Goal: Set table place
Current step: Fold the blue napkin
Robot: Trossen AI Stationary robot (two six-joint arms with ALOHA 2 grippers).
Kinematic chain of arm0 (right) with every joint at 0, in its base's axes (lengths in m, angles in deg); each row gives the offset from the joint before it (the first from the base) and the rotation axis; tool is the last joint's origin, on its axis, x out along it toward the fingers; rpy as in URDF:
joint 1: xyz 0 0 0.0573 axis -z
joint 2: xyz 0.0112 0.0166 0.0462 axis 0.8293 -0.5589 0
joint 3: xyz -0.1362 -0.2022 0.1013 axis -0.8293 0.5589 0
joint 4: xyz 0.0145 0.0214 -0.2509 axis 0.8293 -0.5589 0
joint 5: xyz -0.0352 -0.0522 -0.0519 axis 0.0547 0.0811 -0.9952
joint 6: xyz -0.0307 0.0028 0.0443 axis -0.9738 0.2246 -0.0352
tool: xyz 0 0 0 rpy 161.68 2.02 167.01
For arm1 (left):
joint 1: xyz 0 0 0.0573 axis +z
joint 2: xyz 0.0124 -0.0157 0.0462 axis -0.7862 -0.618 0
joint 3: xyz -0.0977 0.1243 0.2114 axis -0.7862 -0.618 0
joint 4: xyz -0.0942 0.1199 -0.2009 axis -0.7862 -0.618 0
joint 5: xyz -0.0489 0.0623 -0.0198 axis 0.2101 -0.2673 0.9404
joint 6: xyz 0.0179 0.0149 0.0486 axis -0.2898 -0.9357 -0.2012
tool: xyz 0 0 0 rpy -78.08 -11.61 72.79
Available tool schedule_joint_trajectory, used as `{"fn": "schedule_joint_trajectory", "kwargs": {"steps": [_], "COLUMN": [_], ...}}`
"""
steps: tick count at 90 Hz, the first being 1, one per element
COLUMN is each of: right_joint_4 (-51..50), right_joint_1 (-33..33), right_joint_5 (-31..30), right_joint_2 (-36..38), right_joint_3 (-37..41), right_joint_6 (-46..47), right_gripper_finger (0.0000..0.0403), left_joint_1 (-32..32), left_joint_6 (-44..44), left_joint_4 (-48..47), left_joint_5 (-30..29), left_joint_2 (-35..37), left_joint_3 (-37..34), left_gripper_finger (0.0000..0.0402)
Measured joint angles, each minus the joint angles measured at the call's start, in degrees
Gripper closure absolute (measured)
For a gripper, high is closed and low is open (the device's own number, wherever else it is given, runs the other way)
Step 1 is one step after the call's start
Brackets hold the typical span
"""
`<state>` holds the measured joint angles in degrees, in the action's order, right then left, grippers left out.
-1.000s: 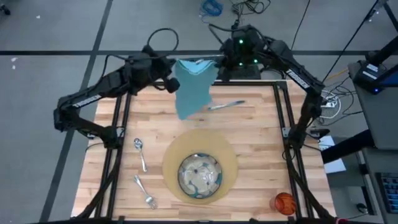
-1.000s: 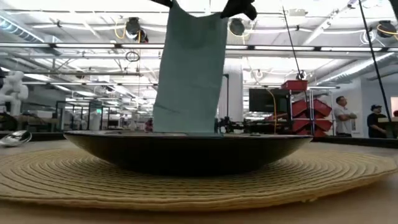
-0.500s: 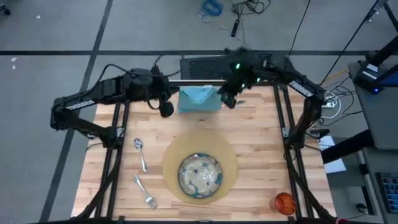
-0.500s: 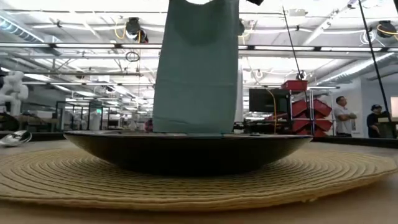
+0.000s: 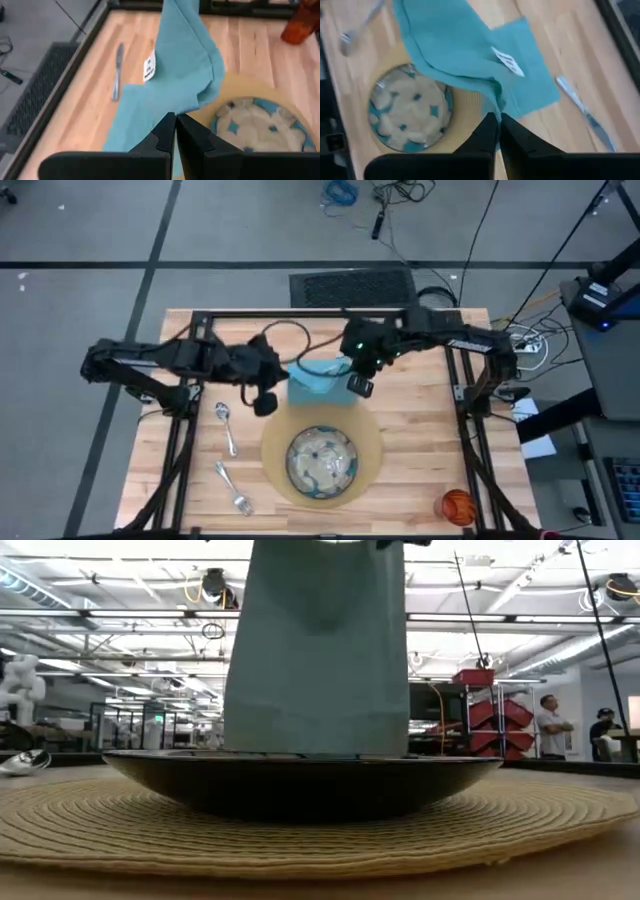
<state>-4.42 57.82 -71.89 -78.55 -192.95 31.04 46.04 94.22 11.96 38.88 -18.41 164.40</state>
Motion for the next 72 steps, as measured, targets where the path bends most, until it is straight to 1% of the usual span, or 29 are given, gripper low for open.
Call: {"fn": "schedule_joint_trajectory", "kwargs": {"steps": [6,12,18,37,47,55,72], "right_joint_4": [2.0,2.5,3.7,7.8,11.0,13.1,16.3], "right_joint_1": [0.2,1.5,3.2,6.7,8.5,9.8,12.2], "right_joint_5": [-0.7,-2.6,-3.2,-2.2,-0.4,0.4,0.4], "right_joint_2": [0.0,0.0,0.1,0.0,0.0,0.0,0.0], "right_joint_3": [3.0,5.0,7.1,13.5,16.6,18.6,21.7], "right_joint_6": [-0.2,-0.5,-0.8,-2.3,-3.0,-3.2,-3.8], "right_gripper_finger": [0.0403,0.0403,0.0403,0.0403,0.0403,0.0403,0.0403], "left_joint_1": [-0.4,-0.2,0.2,2.1,3.2,4.4,6.6], "left_joint_6": [0.0,-0.4,-0.9,-1.5,-1.4,-2.0,-3.7], "left_joint_4": [0.2,0.1,0.4,5.1,8.2,9.4,15.1], "left_joint_5": [-2.3,-5.0,-6.3,-6.6,-6.5,-6.5,-6.5], "left_joint_2": [0.0,0.0,0.0,0.0,0.0,0.0,0.0], "left_joint_3": [-1.5,-2.4,-3.4,-10.8,-14.4,-16.3,-21.1], "left_gripper_finger": [0.0401,0.0401,0.0401,0.0401,0.0401,0.0401,0.0401]}}
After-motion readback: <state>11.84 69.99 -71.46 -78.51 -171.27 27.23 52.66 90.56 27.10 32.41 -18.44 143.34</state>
